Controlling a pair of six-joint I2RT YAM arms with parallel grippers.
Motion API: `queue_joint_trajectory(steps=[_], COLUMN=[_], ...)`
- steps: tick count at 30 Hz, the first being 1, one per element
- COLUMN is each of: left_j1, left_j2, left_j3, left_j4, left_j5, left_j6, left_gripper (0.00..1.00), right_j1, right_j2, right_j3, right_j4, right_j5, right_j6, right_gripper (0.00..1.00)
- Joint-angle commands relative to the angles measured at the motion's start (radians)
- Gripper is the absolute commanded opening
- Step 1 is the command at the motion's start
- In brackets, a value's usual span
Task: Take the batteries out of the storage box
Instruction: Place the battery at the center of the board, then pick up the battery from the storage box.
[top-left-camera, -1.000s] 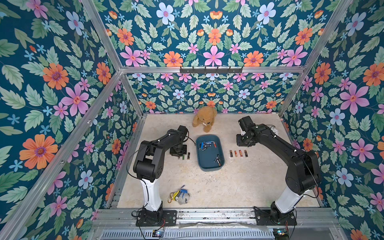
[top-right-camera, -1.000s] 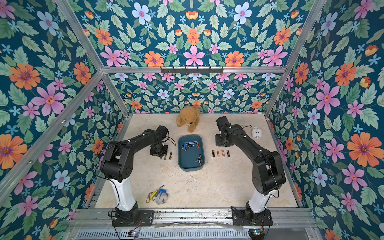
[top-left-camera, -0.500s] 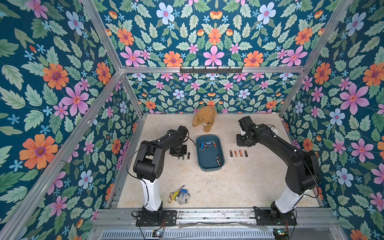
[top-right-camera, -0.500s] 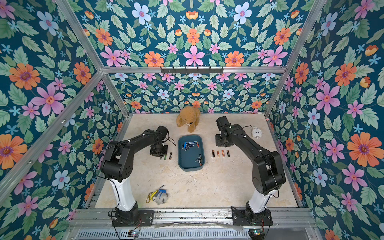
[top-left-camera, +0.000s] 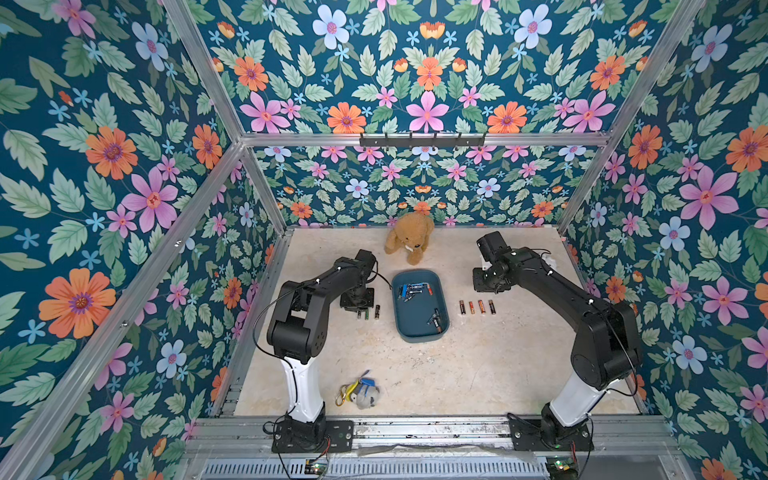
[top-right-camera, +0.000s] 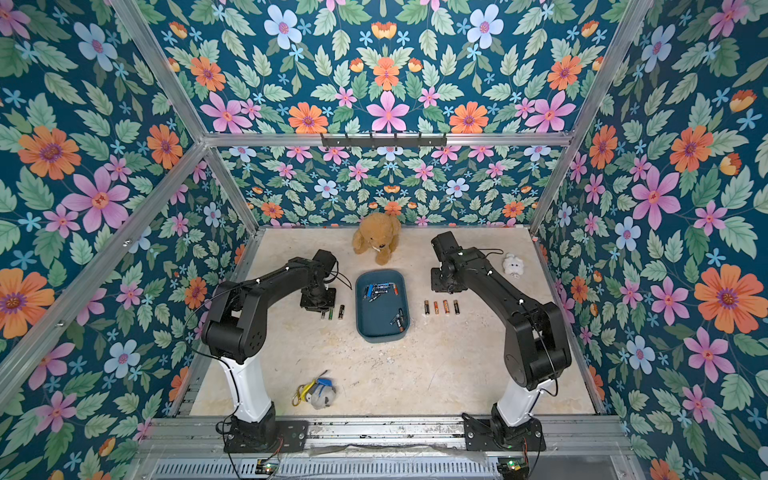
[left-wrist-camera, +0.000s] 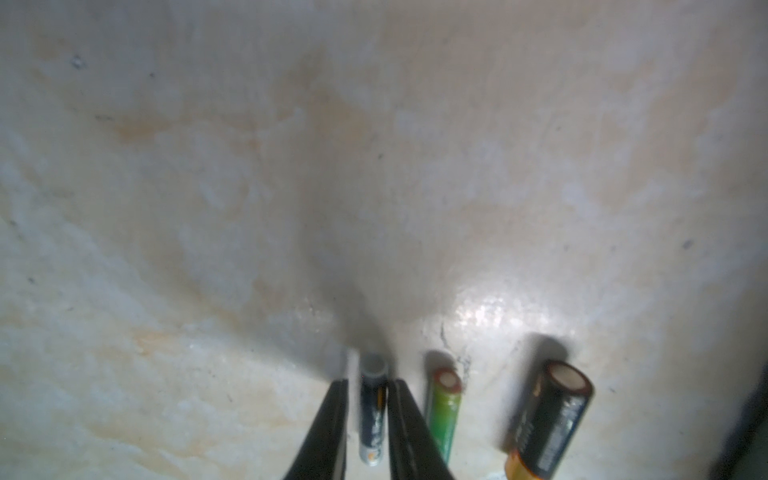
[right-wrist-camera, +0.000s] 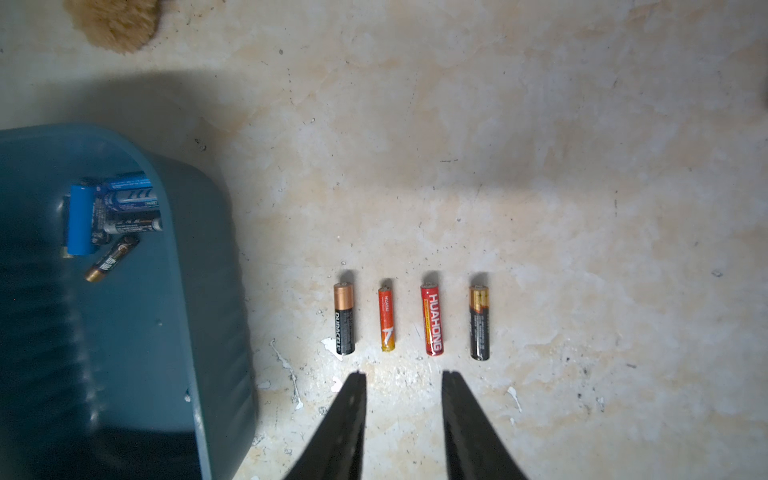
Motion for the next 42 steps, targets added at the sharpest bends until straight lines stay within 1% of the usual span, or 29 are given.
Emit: queue_joint_trajectory(steps=[1, 9, 15, 20, 23, 27, 31, 35, 39, 42], left_j1=[0.002, 0.001, 0.000, -0.017, -0.059, -0.142, -0.207, -0.231, -0.245, -0.245], left_j2=[-0.008, -0.037, -0.060, -0.082, -0.081, -0.052, -0.020, 0.012, 0.031, 0.054], left_j3=[0.012, 0.064, 0.170, 0.281, 0.349, 0.409, 0.388, 0.335, 0.277, 0.270], left_j4=[-0.025, -0.054, -0.127, -0.144, -0.128, -0.079, -0.001, 0.070, 0.140, 0.146], left_j5=[-0.012, -0.014, -0.008, 0.045, 0.075, 0.112, 0.187, 0.272, 0.295, 0.294], left_j6=[0.005, -0.003, -0.006, 0.000, 0.006, 0.038, 0.065, 0.054, 0.046, 0.050], left_gripper=[0.25, 0.30, 0.34, 0.39, 0.42, 0.46, 0.50, 0.51, 0.51, 0.51], right_j1=[0.000, 0.000, 0.000, 0.001, 0.000, 0.000, 0.001, 0.001, 0.001, 0.001], right_j2=[-0.003, -0.010, -0.019, -0.027, -0.026, -0.026, -0.022, -0.018, -0.015, -0.012], right_j3=[0.005, 0.006, 0.005, -0.001, -0.005, -0.006, 0.000, 0.006, 0.006, 0.008], right_j4=[-0.011, -0.012, -0.010, -0.005, -0.001, 0.000, -0.006, -0.012, -0.012, -0.014], right_j5=[0.008, 0.007, 0.005, 0.003, 0.001, -0.002, -0.001, 0.004, 0.005, 0.004], right_j6=[-0.001, -0.001, 0.001, 0.004, 0.008, 0.012, 0.013, 0.012, 0.013, 0.013], right_gripper=[0.36, 0.37, 0.37, 0.37, 0.37, 0.38, 0.38, 0.38, 0.38, 0.38])
